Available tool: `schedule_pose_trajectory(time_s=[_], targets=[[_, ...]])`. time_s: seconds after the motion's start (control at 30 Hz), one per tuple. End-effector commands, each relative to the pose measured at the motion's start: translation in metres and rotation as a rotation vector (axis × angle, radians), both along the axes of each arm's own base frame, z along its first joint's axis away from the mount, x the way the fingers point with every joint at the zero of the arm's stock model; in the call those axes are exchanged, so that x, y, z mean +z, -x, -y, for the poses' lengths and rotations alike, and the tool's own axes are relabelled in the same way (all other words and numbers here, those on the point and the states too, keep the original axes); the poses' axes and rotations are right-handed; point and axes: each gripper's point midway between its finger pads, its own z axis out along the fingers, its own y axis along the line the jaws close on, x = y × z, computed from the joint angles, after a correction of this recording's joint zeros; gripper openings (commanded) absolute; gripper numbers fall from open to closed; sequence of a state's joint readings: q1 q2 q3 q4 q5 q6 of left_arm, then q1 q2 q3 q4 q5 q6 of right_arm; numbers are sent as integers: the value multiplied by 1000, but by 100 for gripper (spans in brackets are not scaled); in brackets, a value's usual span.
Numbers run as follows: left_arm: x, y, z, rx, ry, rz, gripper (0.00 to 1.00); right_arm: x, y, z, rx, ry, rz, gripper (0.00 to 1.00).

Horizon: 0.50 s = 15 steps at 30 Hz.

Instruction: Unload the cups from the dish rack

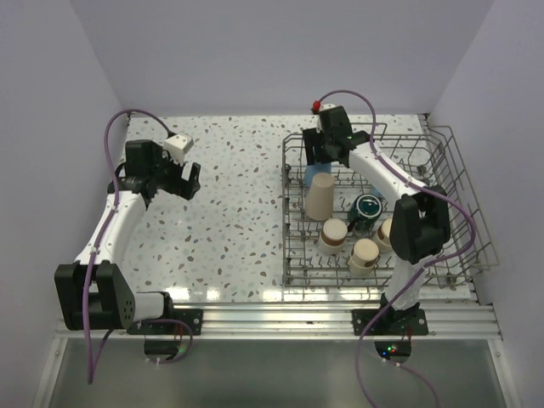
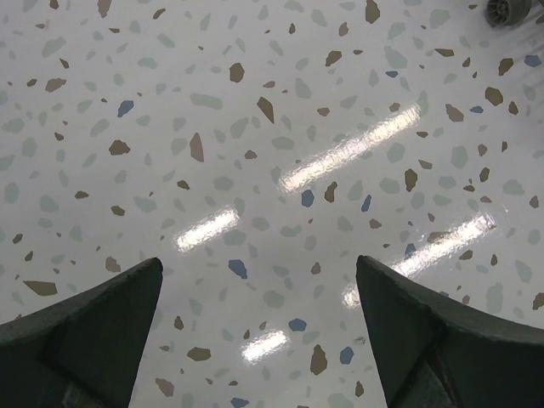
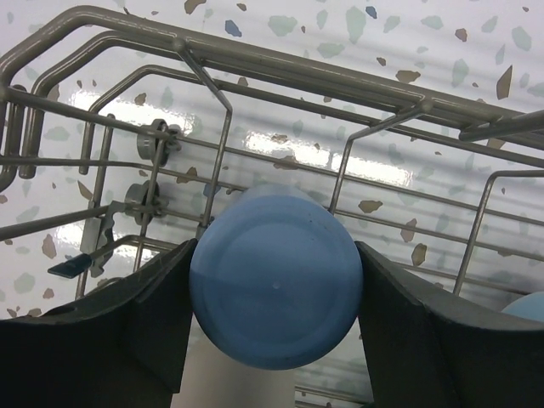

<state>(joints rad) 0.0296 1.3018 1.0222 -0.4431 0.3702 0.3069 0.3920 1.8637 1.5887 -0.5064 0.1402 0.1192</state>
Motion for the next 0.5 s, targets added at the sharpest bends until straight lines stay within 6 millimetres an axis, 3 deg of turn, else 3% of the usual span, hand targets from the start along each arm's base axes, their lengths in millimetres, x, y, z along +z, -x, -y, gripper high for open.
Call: schedule_pose_trajectory(time_s=[0.0, 0.1, 0.2, 0.3, 0.47], targets=[[1, -1, 2, -15, 0, 12, 100, 22, -11, -4, 4, -8, 70, 51], [1, 0, 2, -16, -2, 10, 100, 34, -6, -1, 7, -11, 88, 40], [3, -1, 2, -17, -3, 14, 100, 66, 1, 3, 6, -32, 151, 30], [8, -2, 4, -23, 7, 22, 100, 111, 11, 8, 8, -60, 241, 28], [36, -9, 17, -64, 74, 76, 100, 186, 29, 15, 10, -115, 383, 24]])
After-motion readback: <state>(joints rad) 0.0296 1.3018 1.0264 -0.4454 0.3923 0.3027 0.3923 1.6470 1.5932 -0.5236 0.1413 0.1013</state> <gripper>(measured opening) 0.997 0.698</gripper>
